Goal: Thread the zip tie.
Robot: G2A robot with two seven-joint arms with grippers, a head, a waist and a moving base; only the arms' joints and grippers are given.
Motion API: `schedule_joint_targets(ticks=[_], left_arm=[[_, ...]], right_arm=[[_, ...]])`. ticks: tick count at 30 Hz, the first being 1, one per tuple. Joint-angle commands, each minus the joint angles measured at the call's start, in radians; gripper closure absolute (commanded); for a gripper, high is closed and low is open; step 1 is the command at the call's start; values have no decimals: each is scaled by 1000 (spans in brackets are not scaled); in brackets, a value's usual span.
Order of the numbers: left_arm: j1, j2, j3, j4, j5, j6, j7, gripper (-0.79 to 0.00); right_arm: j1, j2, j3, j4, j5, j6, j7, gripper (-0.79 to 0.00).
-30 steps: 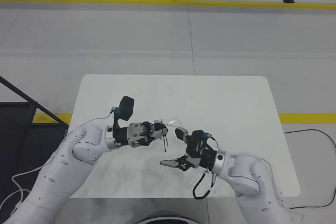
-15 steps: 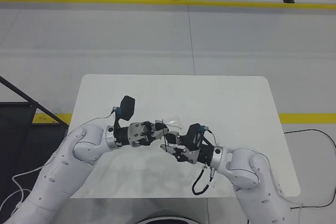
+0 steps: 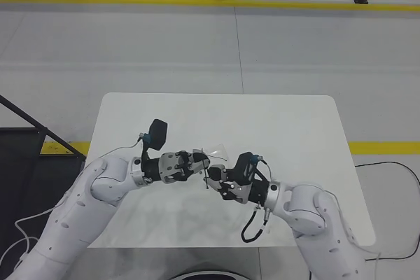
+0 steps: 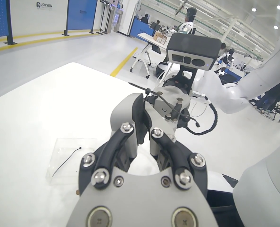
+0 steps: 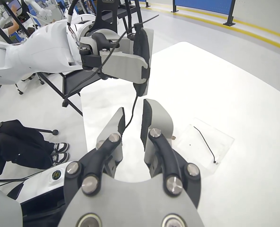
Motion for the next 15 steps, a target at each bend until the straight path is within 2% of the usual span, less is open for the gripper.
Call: schedule_joint_targets(ticks=[1,6,11,15], left_arm=[[2,0,-2,1,1,-3,3,0],[4,-1,-4,0,6,-8,4,0],[4,-2,-6,2,6,-9,3,0],[4,-3,-6,3,6,-11,2,0]], right_arm=[[1,2,-1,2,5,1,0,-188],[5,6,-4,5,13,4,-2,-142],[11,10,-11,6,12,14,-2,-9],[14,13,-17,7,16,14,-5,0]])
